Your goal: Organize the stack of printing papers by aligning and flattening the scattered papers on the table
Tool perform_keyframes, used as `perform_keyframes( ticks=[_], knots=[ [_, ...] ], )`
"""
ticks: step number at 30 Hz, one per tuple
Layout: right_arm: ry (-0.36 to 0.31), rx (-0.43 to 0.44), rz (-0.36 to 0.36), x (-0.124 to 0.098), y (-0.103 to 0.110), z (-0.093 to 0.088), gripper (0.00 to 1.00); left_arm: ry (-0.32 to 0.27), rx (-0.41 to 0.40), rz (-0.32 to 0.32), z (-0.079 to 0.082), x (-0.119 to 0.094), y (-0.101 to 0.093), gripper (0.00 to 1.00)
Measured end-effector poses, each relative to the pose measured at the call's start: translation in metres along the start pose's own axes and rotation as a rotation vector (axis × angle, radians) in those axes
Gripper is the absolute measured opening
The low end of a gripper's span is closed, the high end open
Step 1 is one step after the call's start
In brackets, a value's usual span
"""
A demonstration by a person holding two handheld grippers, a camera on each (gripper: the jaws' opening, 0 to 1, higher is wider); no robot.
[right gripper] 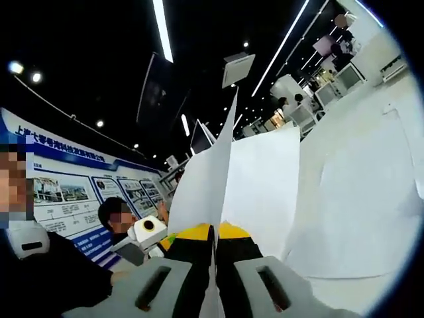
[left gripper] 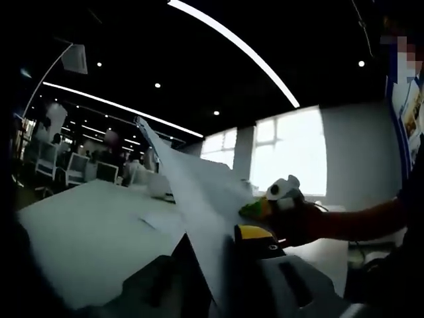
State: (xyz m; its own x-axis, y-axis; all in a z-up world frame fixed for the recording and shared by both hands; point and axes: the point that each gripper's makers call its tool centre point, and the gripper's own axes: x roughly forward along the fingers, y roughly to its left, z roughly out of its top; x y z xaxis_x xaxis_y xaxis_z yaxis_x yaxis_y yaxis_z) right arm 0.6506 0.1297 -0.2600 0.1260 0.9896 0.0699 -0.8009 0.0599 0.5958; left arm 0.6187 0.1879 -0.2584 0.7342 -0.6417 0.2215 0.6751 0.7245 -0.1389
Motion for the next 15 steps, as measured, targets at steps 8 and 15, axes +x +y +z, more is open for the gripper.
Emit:
perform_keyframes(
  ticks=[8, 15],
  knots=[
    [-0.007, -0.004, 0.009, 0.0023, 0.0026, 0.0000, 0.00, -0.010, 0.000, 0.005, 0.0023, -0.0009, 0.0012, 0.11],
    [0.004, -0.015, 0.012, 0.0035, 0.0063, -0.0028, 0.00, -0.035, -0.021, 0.006, 0.0067, -0.0028, 0.0029, 0.07]
  ],
)
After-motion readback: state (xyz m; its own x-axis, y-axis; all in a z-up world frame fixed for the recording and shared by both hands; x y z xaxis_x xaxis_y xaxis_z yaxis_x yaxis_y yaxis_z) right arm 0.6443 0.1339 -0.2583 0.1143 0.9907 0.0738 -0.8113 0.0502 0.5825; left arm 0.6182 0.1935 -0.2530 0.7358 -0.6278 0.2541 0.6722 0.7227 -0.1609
